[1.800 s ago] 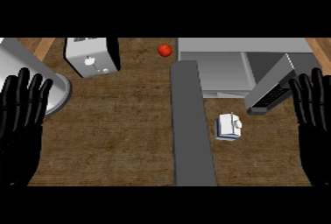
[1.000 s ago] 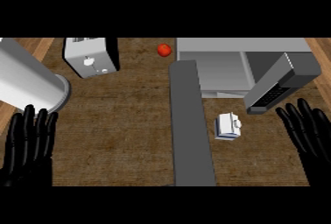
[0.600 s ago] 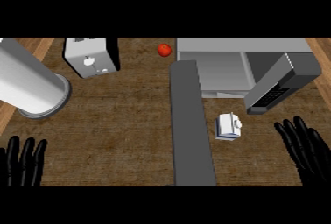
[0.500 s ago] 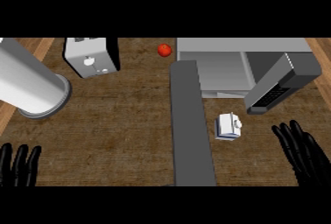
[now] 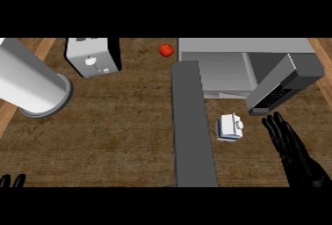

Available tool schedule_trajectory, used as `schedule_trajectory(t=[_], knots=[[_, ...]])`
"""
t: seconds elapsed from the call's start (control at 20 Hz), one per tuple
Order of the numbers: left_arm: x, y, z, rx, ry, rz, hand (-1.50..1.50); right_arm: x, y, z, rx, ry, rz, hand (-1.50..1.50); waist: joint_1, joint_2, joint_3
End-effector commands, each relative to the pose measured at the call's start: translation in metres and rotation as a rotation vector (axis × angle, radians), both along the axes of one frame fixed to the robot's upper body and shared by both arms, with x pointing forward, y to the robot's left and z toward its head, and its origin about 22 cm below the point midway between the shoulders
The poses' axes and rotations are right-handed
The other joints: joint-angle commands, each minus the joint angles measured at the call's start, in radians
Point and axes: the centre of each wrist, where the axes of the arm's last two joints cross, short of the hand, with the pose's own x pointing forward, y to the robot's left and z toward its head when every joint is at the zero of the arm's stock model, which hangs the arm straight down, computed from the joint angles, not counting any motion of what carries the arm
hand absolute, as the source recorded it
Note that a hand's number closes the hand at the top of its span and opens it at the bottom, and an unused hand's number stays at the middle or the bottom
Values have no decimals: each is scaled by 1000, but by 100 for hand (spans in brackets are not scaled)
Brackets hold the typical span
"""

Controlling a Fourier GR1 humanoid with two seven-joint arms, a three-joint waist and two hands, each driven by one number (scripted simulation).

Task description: Pick up the milk, place it into the microwave and close the microwave

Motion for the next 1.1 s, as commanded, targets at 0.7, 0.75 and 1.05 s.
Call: schedule_trajectory(t=[0.7, 0.75, 1.05], knots=[[-40, 28, -5, 13, -9, 9, -150, 88, -3, -62, -123, 53, -90, -150, 7, 3, 1], [-46, 27, 19, 19, -16, -5, -150, 90, -12, -73, -147, 41, -102, -150, 11, 3, 1], [-56, 30, -27, 15, 11, 3, -150, 97, -22, -100, -173, 75, -161, -150, 8, 2, 0]])
